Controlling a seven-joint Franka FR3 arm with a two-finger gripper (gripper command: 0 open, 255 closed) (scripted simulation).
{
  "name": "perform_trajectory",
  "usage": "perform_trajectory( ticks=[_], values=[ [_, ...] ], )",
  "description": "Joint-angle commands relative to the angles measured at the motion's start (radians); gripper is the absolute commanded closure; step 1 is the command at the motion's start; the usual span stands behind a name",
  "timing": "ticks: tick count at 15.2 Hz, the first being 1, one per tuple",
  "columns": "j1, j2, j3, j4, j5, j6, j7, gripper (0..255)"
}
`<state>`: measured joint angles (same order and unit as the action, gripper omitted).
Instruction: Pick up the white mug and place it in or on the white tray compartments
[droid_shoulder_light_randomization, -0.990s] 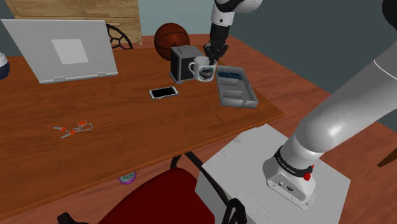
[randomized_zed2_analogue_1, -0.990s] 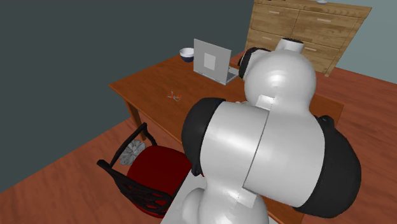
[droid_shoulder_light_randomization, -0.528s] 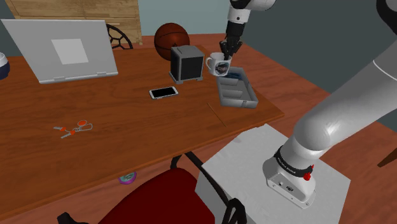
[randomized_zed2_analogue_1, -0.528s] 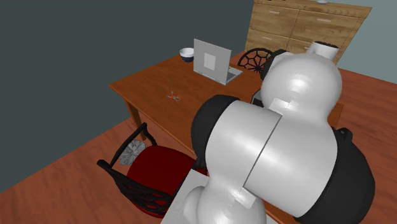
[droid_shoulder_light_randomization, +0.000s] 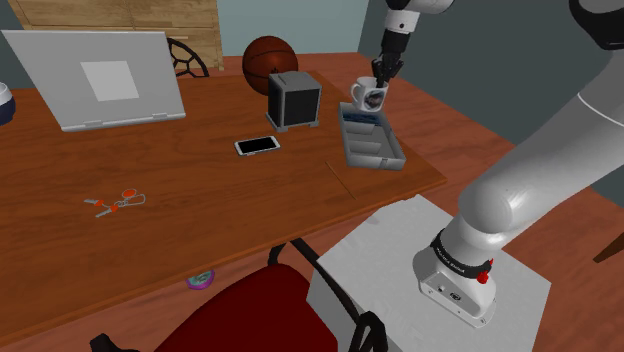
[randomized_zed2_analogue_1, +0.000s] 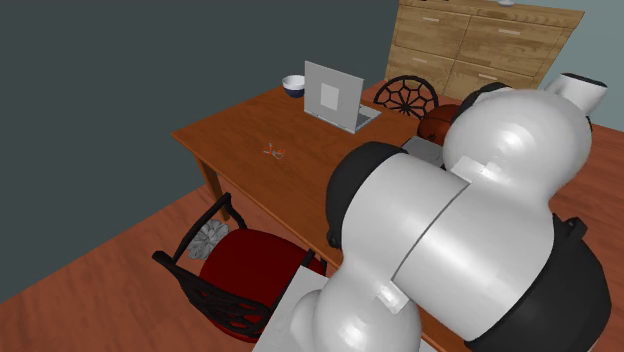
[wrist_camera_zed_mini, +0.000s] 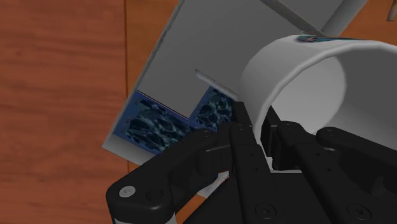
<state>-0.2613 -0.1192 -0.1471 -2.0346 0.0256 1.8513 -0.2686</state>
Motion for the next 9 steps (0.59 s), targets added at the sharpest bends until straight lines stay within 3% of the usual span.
perform_trajectory(
  ticks=[1, 9],
  values=[
    [-0.02, 0.019, -0.026, 0.026, -0.003, -0.009, -0.047, 255],
    [-0.026, 0.044, -0.033, -0.04, 0.001, 0.082, -0.063, 255]
  ],
)
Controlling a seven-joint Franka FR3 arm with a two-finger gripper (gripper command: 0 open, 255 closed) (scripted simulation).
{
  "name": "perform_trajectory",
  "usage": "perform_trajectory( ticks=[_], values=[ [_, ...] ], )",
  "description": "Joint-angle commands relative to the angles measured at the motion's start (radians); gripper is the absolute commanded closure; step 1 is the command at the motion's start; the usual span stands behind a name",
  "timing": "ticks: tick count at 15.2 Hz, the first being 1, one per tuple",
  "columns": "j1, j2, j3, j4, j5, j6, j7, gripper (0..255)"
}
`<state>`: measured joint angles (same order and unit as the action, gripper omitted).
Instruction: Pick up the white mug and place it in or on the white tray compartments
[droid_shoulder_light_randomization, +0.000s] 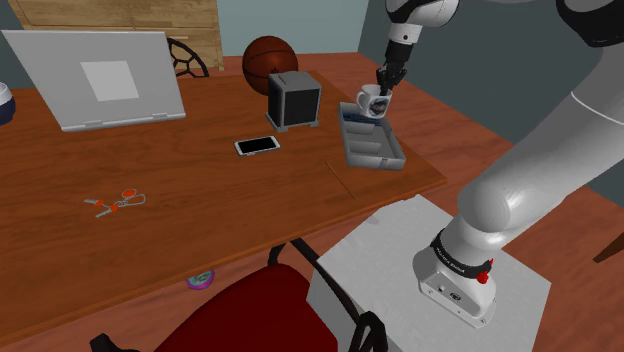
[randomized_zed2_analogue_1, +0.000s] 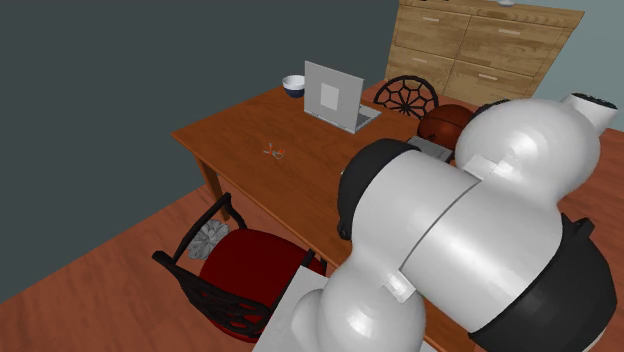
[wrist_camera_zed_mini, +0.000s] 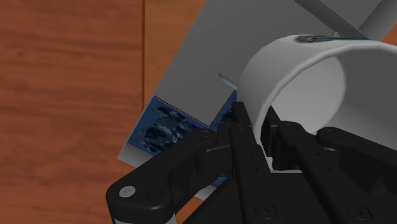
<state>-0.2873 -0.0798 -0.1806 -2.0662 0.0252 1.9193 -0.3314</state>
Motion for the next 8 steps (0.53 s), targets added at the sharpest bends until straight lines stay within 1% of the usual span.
perform_trajectory(
  ticks=[1, 8],
  values=[
    [0.0, 0.008, 0.0, -0.018, 0.002, 0.027, -0.001, 255],
    [0.0, 0.04, -0.001, -0.08, 0.009, 0.119, -0.009, 255]
  ],
)
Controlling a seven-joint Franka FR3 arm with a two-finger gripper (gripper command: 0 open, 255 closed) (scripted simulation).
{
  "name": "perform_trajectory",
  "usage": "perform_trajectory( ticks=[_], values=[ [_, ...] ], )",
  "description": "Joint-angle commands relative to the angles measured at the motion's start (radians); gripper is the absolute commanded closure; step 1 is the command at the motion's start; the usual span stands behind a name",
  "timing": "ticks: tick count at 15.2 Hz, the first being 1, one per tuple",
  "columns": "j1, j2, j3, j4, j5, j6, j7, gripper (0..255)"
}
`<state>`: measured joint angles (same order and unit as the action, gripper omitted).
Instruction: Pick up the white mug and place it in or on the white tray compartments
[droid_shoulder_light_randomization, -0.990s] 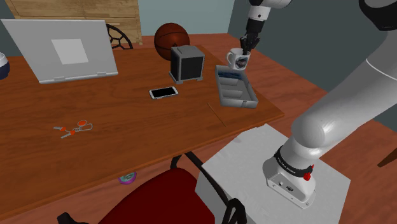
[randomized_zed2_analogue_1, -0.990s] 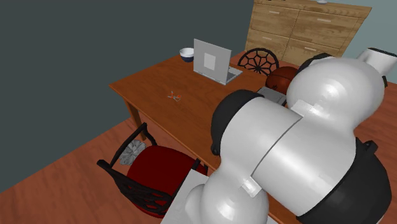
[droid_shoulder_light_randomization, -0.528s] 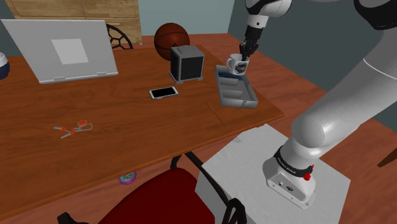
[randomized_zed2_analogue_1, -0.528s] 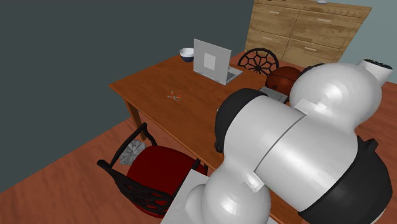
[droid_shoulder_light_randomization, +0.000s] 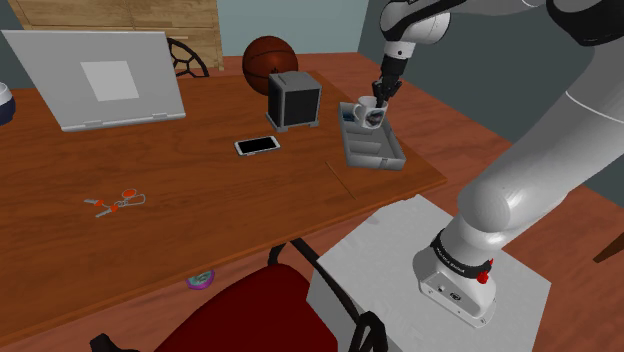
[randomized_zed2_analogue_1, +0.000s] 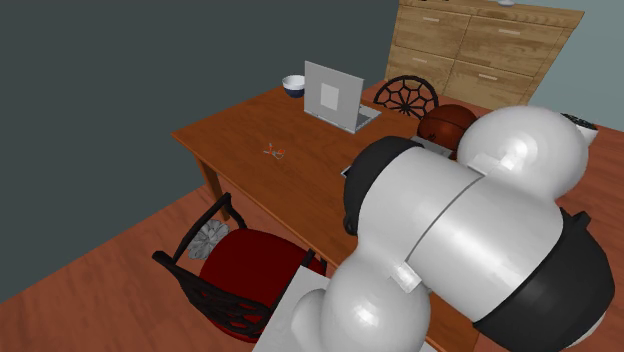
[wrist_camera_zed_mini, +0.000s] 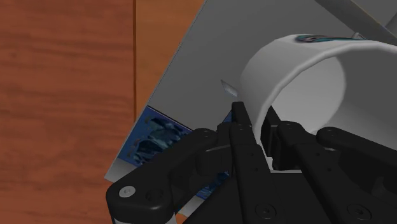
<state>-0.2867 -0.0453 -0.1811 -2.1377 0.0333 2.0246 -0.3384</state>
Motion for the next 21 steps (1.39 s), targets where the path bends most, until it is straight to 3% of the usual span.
perform_trajectory(
  ticks=[1, 10, 11, 16, 21],
  values=[
    [-0.001, 0.011, -0.001, -0.016, 0.002, 0.027, -0.003, 255],
    [0.0, 0.021, -0.001, -0.03, 0.005, 0.05, -0.006, 255],
    [0.0, 0.02, -0.001, -0.031, 0.005, 0.051, -0.005, 0],
    [0.0, 0.021, -0.001, -0.03, 0.005, 0.05, -0.006, 0],
    [-0.002, -0.015, -0.002, 0.062, -0.004, -0.076, 0.001, 0]
  ],
)
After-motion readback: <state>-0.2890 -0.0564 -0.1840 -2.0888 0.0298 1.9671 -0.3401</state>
